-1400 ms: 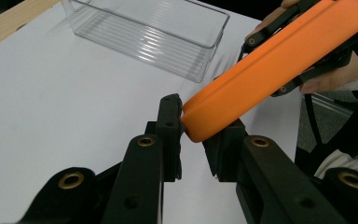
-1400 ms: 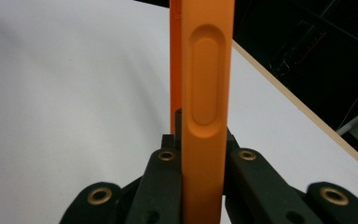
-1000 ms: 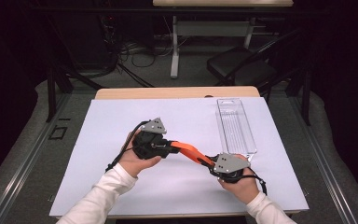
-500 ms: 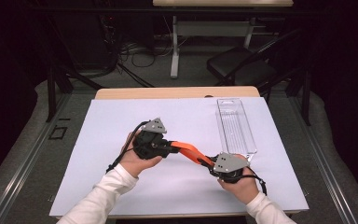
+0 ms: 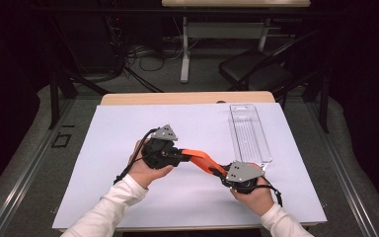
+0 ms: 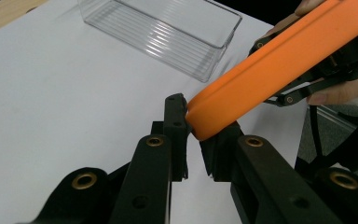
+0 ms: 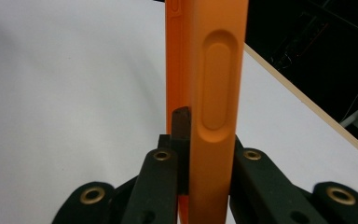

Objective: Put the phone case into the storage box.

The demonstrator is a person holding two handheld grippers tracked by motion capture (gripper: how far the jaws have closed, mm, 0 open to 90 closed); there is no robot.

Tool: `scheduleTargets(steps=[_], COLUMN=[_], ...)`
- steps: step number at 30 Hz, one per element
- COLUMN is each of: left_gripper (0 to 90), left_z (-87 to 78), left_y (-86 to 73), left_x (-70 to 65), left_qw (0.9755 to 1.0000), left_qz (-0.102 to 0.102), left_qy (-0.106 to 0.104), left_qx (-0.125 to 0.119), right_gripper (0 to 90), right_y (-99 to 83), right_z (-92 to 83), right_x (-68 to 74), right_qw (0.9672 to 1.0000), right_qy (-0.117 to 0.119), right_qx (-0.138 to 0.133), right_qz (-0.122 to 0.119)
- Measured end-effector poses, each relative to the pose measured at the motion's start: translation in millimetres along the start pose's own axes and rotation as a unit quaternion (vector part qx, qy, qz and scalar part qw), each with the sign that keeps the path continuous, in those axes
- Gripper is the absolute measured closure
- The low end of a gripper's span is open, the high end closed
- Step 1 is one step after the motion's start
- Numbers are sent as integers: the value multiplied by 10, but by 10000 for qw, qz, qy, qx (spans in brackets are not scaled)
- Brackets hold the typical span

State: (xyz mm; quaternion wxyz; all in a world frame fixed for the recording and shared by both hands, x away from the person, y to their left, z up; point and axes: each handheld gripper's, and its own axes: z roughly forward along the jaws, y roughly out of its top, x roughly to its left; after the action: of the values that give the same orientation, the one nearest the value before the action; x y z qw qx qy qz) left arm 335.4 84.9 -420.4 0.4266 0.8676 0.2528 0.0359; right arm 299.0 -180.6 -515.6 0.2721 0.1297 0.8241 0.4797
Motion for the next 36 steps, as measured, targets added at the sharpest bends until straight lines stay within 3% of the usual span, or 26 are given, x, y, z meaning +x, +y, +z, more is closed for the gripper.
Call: scheduleTargets(steps=[8,16,26,36], left_gripper=[815,814,813,812], left_z=[12,21,23,6], left_y=[2,8,23,49], left_x=[9,21,69,111], left_qw=[10000,9999,9992,9978], left_qz=[-17,-79,-256,-476], left_qy=[27,62,213,343], left_qx=[40,110,215,298], right_gripper=[803,678,558,507], right_y=[0,8,33,63], right_z=[3,-6,-7,-13], right_x=[-1,-12,0,20], right_qw=[10000,9998,9988,9975], right_qy=[-38,-197,-427,-599], right_qx=[-17,-98,-215,-260], right_qz=[-8,-11,-142,-265])
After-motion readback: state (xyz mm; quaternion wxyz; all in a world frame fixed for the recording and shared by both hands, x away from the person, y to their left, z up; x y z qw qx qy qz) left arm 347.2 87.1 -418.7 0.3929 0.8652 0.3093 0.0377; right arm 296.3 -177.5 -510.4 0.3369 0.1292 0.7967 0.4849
